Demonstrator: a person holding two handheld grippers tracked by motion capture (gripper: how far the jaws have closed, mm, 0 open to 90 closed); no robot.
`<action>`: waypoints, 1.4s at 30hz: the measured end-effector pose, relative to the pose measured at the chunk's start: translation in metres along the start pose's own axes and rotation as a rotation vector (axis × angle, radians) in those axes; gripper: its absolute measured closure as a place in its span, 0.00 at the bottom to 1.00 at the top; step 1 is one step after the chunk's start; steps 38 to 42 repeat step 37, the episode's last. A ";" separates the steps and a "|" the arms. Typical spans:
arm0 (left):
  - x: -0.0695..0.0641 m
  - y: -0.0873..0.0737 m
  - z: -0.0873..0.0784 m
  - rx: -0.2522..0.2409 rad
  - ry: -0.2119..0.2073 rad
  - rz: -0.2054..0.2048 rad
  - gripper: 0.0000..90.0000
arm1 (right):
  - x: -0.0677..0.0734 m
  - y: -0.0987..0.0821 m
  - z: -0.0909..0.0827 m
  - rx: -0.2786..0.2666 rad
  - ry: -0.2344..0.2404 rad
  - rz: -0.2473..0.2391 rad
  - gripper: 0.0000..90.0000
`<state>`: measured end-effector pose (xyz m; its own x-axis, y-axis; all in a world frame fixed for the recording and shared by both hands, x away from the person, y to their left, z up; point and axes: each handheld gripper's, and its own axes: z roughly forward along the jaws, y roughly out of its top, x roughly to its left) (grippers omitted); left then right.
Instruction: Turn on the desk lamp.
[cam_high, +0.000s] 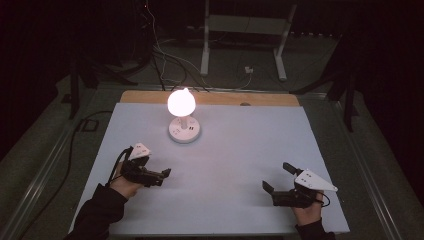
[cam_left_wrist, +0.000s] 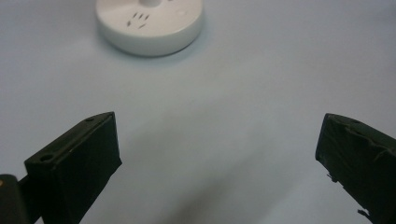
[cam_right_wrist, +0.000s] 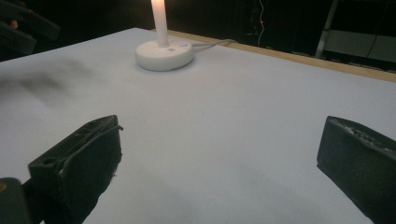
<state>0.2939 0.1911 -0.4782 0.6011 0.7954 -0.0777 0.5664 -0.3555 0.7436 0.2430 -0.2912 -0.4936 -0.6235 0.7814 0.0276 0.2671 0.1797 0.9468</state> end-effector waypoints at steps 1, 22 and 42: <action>0.001 -0.003 -0.001 0.000 0.001 -0.010 0.00 | 0.000 0.000 0.000 0.001 0.001 0.001 0.00; 0.001 -0.055 -0.025 -0.003 0.049 -0.054 0.00 | 0.001 0.000 0.001 0.008 0.007 -0.005 0.00; -0.007 -0.063 -0.031 -0.036 0.040 0.028 0.00 | 0.001 -0.001 0.003 0.023 0.009 -0.006 0.00</action>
